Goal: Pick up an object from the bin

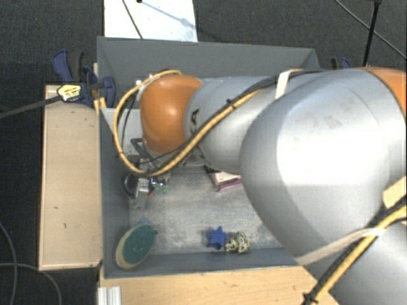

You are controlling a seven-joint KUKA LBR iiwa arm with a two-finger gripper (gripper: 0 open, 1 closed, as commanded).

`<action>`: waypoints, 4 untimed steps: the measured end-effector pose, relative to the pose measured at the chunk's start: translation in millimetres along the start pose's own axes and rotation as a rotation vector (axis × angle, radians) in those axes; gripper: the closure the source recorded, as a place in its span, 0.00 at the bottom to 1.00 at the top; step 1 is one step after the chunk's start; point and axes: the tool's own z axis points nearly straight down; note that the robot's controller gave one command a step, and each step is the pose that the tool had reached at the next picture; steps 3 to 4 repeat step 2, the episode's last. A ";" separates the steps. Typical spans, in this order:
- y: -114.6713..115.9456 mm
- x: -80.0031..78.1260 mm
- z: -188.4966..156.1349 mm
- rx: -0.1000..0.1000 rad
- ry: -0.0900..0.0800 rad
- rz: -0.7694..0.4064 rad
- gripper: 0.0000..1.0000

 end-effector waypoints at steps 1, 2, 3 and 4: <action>0.5 1.7 0.1 0.001 0.007 0.000 1.00; -10.3 16.2 -136.0 0.002 0.010 0.018 1.00; -10.3 16.2 -136.0 0.002 0.010 0.018 1.00; -10.3 16.2 -136.0 0.002 0.010 0.018 1.00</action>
Offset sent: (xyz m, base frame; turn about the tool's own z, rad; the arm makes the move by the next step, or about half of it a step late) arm 0.0000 0.0000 0.0000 0.0000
